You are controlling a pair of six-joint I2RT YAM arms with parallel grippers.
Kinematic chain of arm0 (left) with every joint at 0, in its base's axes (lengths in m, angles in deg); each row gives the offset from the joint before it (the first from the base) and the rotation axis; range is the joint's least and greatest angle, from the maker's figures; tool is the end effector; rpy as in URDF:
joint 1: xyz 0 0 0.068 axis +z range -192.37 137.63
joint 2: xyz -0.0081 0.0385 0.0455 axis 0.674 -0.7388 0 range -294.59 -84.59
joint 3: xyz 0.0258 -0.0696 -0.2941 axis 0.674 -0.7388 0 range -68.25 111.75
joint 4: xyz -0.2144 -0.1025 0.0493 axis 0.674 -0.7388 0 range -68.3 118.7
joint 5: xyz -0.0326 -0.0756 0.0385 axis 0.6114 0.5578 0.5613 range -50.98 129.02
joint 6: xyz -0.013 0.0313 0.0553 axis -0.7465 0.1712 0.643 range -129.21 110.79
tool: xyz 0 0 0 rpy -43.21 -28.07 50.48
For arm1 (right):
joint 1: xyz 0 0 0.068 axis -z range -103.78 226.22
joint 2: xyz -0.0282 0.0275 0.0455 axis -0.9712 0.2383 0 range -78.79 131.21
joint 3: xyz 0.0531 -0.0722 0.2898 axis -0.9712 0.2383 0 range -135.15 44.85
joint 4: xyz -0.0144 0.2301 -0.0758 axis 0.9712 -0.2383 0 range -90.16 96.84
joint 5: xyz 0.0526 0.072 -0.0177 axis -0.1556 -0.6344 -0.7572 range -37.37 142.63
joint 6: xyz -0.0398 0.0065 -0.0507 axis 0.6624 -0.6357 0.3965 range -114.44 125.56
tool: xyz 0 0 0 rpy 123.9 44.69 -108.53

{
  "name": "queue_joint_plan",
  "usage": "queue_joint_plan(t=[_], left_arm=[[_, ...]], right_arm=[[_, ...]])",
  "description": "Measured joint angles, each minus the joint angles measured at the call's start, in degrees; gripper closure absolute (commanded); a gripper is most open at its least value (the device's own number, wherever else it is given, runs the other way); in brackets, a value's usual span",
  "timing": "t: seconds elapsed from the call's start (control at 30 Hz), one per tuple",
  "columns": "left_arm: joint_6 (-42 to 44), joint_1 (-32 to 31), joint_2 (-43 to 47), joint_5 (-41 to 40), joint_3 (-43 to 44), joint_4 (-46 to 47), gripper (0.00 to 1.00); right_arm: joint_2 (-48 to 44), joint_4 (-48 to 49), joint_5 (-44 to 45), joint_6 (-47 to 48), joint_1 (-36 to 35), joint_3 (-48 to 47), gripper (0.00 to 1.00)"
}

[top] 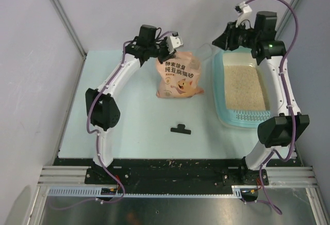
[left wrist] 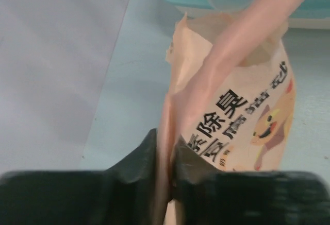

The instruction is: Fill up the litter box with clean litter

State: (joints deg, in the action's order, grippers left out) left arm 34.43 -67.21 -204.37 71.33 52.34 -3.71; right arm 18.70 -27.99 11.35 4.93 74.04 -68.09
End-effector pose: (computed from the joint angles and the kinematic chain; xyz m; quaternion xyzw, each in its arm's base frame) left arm 0.4334 -0.2304 0.3718 0.5840 0.6167 -0.1631 0.5020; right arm 0.3634 0.0472 0.4870 -0.2140 0.7609 0.3008 0.5337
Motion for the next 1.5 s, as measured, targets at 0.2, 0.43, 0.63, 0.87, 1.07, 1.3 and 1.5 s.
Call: queue_joint_plan(t=[0.2,0.43,0.63,0.87,1.07,1.3,1.5], left_arm=[[-1.70,-0.17,3.48,1.73,-2.43,-2.27,1.00],[-7.37,-1.75,10.14,2.56,-9.53,-3.39,1.00],[-12.07,-3.21,13.31,2.38,-13.16,-4.24,1.00],[-16.83,-3.37,13.73,1.38,-13.38,-4.63,1.00],[-19.23,-3.52,13.73,0.90,-13.38,-4.59,1.00],[-22.27,-3.45,13.73,1.01,-13.38,-4.63,1.00],[-24.63,-3.61,13.75,1.51,-13.51,-4.59,1.00]], right_arm=[[1.97,-4.55,5.60,3.32,-6.08,-3.30,1.00],[6.21,-11.67,13.35,6.80,-9.53,-10.40,1.00],[8.09,-18.45,15.56,8.41,-10.78,-14.97,1.00],[6.97,-20.98,16.37,8.11,-11.78,-11.17,1.00],[-4.33,-12.22,18.18,9.27,-12.76,5.07,1.00],[-6.82,-9.18,23.37,12.24,-17.81,6.14,1.00],[-0.96,-8.57,31.19,7.41,-18.53,7.43,1.00]])
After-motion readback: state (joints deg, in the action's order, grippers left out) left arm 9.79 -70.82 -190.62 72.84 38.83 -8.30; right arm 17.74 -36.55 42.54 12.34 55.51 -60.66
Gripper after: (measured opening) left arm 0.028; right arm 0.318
